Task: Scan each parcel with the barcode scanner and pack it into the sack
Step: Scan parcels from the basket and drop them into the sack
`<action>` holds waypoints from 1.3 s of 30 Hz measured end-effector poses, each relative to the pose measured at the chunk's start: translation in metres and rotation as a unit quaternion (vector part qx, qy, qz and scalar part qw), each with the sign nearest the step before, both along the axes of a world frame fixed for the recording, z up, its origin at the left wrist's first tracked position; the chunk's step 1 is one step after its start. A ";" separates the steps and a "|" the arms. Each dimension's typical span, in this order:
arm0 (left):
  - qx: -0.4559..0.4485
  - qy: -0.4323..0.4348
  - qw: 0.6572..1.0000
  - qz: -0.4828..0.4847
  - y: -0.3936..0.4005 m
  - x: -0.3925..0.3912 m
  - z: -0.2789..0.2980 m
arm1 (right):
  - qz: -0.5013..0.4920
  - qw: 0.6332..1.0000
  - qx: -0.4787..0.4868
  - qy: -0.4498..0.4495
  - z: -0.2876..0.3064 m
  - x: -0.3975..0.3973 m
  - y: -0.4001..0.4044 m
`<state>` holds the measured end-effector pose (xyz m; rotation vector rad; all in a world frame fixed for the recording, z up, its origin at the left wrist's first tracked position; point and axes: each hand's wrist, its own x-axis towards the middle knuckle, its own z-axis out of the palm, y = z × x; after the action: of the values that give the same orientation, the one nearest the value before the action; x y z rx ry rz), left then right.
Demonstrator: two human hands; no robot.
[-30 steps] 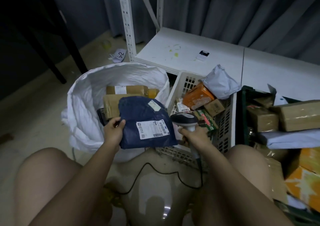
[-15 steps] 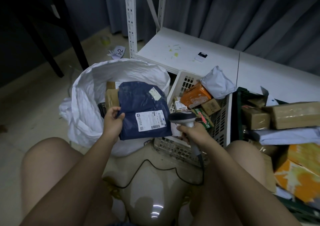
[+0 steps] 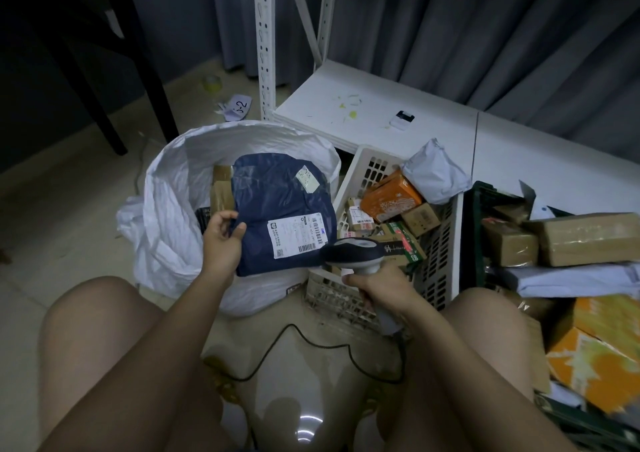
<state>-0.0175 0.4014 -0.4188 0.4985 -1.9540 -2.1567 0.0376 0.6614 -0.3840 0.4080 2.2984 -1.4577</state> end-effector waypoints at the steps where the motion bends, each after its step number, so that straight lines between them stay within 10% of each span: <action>1: 0.001 0.002 1.000 0.005 0.000 0.000 0.001 | -0.004 1.000 -0.013 0.004 0.000 -0.001 0.000; 12: -0.203 0.090 0.961 0.163 -0.040 -0.048 0.059 | -0.113 0.985 -0.132 0.018 -0.002 -0.047 -0.019; 19: -0.480 -0.160 0.862 0.029 -0.058 -0.077 0.052 | -0.124 0.980 -0.154 0.006 -0.008 -0.067 -0.034; 39: -0.377 -0.021 0.887 -0.265 0.141 -0.093 -0.027 | -0.276 0.950 -0.099 0.110 0.008 -0.100 0.102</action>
<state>-0.1101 0.5424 -0.4459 -0.1496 -2.9558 -1.3647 -0.0627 0.7636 -0.3760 0.9266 2.2747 -2.0706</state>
